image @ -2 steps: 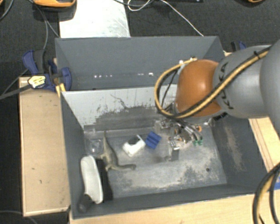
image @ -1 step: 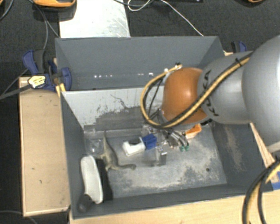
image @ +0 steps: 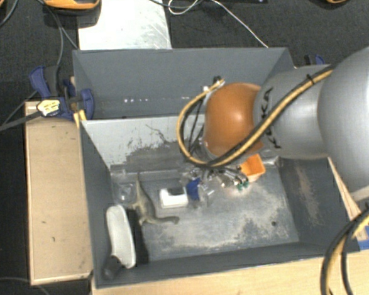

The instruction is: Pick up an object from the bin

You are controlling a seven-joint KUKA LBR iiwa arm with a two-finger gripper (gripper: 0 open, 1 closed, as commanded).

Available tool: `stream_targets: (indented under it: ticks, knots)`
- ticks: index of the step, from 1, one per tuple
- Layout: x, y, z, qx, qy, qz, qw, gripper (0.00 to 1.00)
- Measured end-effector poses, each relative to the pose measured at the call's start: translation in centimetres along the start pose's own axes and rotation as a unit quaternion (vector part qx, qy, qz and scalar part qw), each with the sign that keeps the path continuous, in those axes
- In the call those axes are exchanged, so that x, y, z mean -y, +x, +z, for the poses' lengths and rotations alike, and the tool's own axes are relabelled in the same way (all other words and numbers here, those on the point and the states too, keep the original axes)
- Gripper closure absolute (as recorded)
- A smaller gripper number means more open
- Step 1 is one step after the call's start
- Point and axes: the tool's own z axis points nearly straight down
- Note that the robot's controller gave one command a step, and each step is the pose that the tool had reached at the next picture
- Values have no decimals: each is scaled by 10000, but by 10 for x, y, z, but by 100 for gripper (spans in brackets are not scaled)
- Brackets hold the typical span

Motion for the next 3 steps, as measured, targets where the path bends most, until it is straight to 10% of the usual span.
stream_targets:
  ticks: [2, 3]
  knots:
    - [-5, 29, -1, 29, 6, -813, 9967, 100]
    - [-17, -15, -139, 11, 0, -600, 9982, 100]
